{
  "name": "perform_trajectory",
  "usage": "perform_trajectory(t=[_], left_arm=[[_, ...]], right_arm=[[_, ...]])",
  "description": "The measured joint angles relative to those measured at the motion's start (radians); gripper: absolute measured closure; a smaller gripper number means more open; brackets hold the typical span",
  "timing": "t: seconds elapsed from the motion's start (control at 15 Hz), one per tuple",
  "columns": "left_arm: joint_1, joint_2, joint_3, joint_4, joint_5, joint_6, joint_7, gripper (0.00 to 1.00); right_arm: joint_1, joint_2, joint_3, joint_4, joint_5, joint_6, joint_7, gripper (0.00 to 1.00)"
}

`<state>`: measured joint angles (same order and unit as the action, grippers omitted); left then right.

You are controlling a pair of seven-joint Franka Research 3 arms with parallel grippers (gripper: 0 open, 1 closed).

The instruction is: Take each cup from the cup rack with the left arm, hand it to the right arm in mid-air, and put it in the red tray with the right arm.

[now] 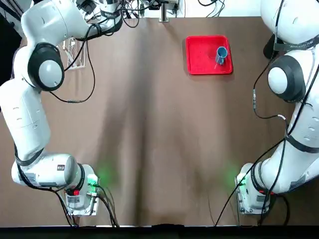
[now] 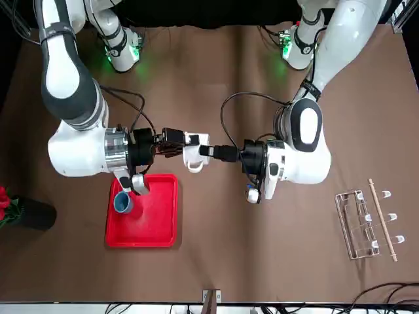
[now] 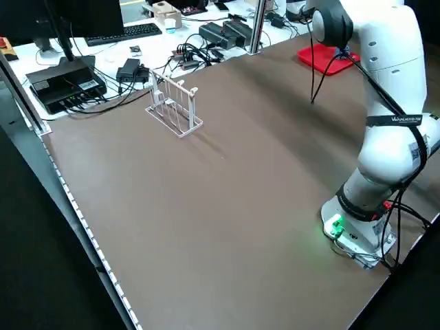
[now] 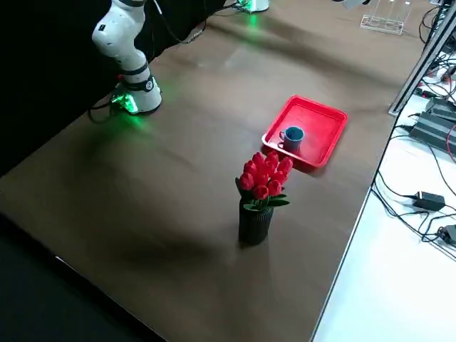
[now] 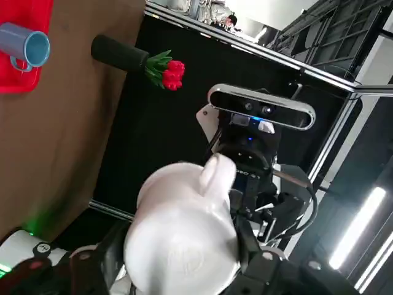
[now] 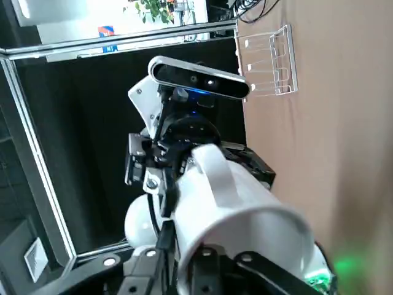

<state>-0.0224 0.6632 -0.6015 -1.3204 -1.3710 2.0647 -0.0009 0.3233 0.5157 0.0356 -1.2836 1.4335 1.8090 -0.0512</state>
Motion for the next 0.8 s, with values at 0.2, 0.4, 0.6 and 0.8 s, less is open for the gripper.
perform_trajectory(t=[0.2,0.4,0.6,0.8], left_arm=[[-0.003,0.0,0.0,0.004,0.0,0.005,0.012,0.11],[0.015,0.0,0.002,0.016,0.0,0.009,0.012,0.02],[0.054,-0.005,0.004,0.029,0.024,0.01,0.013,0.0],[0.109,-0.027,0.003,0.033,0.215,0.007,-0.016,0.0]], right_arm=[[-0.002,0.002,-0.003,0.002,0.003,-0.01,0.028,0.9],[-0.023,0.006,-0.007,0.001,-0.003,-0.018,0.043,0.9],[-0.057,0.011,-0.013,0.0,-0.038,-0.025,0.044,0.9],[-0.085,0.019,-0.014,-0.007,-0.203,-0.025,0.047,0.9]])
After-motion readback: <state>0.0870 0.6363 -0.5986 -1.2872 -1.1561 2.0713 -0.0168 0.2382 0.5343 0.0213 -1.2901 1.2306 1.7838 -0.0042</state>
